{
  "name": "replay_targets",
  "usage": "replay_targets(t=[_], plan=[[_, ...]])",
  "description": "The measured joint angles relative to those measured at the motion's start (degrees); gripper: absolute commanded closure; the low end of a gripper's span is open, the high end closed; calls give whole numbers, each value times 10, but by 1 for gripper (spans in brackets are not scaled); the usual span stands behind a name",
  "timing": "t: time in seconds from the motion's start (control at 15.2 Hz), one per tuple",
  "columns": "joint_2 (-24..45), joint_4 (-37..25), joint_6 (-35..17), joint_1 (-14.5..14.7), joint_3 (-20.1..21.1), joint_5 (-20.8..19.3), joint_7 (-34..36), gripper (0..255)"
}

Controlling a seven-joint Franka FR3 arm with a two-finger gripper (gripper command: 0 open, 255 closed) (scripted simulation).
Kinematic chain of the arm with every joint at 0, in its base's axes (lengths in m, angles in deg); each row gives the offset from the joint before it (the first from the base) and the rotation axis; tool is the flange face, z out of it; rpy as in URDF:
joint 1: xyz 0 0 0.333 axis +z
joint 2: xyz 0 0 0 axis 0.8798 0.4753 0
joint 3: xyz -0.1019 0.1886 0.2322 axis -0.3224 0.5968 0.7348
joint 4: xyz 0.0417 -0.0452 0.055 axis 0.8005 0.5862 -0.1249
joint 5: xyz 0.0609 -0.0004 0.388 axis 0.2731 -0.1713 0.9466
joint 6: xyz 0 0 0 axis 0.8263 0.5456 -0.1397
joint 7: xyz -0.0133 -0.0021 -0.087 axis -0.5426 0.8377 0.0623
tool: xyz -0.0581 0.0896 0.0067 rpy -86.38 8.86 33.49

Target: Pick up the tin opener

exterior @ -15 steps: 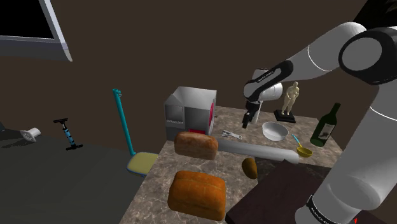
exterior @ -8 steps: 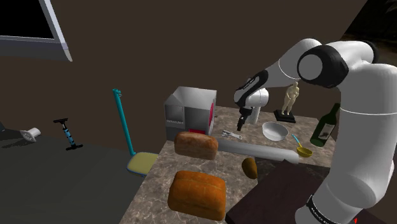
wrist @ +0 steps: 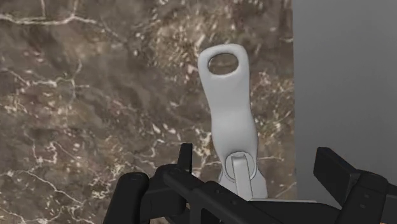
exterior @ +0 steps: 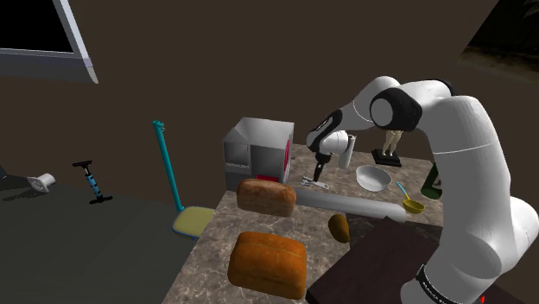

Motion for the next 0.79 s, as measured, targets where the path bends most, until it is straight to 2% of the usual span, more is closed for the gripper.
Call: replay_targets(t=[0.53, 0.59, 0.79], plan=[[65, -37, -30, -17, 19, 15, -20, 0], [67, -38, -31, -18, 20, 16, -20, 255], [69, -39, -32, -18, 21, 16, -20, 255]])
